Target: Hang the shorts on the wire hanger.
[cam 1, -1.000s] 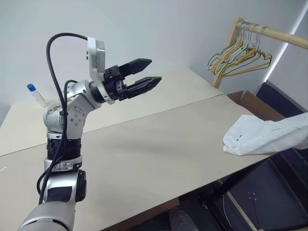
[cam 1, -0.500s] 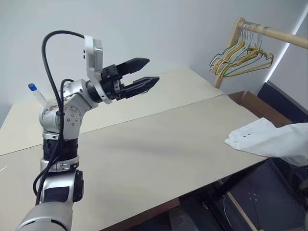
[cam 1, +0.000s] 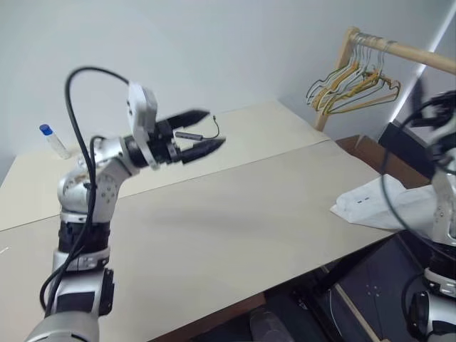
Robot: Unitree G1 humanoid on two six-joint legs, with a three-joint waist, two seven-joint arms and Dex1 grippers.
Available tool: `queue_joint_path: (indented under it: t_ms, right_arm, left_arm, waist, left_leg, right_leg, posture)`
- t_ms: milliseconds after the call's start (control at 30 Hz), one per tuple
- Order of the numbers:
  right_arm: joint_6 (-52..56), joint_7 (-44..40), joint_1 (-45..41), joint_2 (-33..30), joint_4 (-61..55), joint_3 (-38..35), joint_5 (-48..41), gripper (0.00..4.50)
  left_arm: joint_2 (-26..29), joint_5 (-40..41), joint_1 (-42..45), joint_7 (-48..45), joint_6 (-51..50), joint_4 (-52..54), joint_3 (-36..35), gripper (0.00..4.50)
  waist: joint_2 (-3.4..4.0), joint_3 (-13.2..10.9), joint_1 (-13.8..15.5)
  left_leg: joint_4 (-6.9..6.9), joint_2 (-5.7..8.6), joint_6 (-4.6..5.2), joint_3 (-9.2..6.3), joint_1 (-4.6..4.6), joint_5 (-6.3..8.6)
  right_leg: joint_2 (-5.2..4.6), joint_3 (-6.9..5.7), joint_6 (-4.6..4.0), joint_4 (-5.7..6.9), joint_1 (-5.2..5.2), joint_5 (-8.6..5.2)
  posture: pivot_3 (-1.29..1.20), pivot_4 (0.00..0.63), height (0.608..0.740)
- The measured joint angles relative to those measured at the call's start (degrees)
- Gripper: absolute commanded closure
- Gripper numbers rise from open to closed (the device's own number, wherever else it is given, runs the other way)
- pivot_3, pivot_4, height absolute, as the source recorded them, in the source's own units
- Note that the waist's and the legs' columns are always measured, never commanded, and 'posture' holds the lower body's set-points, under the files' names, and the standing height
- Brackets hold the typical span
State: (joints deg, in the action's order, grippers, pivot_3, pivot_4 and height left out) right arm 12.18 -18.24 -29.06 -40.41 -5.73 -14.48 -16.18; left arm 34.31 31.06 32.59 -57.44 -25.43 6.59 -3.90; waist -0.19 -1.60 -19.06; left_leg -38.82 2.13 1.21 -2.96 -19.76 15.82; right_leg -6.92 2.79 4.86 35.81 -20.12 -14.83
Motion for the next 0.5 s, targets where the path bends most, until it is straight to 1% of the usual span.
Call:
queue_joint_path:
  t_ms: [67,167,267,367,400,500]
  right_arm:
    - [-0.12,-10.18,-0.18,-0.35,2.25,5.66,-1.18,0.02]
    - [0.47,-22.69,-2.85,0.40,6.71,12.62,-3.08,0.02]
    - [0.27,-35.59,-6.29,1.30,11.50,18.69,-3.48,0.02]
    - [-1.29,-43.47,-7.41,2.17,16.41,22.75,-2.56,0.02]
    - [-1.77,-44.60,-7.42,2.49,17.65,23.18,-1.98,0.02]
    - [-2.41,-46.21,-7.87,2.73,19.12,23.22,-0.78,0.02]
  left_arm:
    - [2.65,-3.25,-5.87,-1.31,2.74,2.02,1.66,0.30]
    - [6.29,-4.77,-13.02,-1.66,3.35,5.67,1.43,0.30]
    - [9.26,-5.30,-19.18,-0.84,3.30,9.83,-0.89,0.30]
    - [11.51,-5.85,-23.60,-0.25,3.20,11.89,-3.22,0.30]
    - [11.98,-6.12,-24.51,-0.24,3.18,12.26,-3.70,0.30]
    - [12.83,-6.21,-25.82,-0.27,3.18,12.96,-4.13,0.30]
  waist:
    - [-0.07,-0.06,1.45]
    - [-0.07,-0.17,4.55]
    - [-0.10,-0.21,8.92]
    - [-0.11,-0.23,13.62]
    - [-0.10,-0.24,14.81]
    - [-0.11,-0.24,17.81]
  left_leg:
    - [0.00,0.03,-0.01,0.02,-0.03,0.02]
    - [0.01,0.01,0.01,0.05,-0.11,0.05]
    - [0.04,0.00,-0.02,0.04,-0.36,0.07]
    - [0.02,0.07,-0.05,0.02,-0.73,0.06]
    - [0.02,0.09,-0.07,0.03,-0.77,0.07]
    - [-0.07,0.17,-0.21,0.08,-1.33,-0.01]
  right_leg:
    - [-0.01,0.07,-0.05,0.01,-0.09,0.03]
    - [-0.01,0.16,-0.08,0.03,-0.30,0.04]
    - [0.00,0.15,-0.13,0.09,-0.74,0.05]
    - [-0.07,0.12,-0.20,0.23,-1.24,0.09]
    - [-0.09,0.12,-0.21,0.21,-1.50,0.09]
    - [-0.18,0.12,-0.28,0.32,-2.13,0.14]
  posture:
    - [-0.07,0.000,0.740]
    - [0.00,0.000,0.740]
    - [0.03,0.000,0.740]
    - [0.04,0.000,0.740]
    - [0.04,0.000,0.740]
    - [0.04,0.000,0.740]
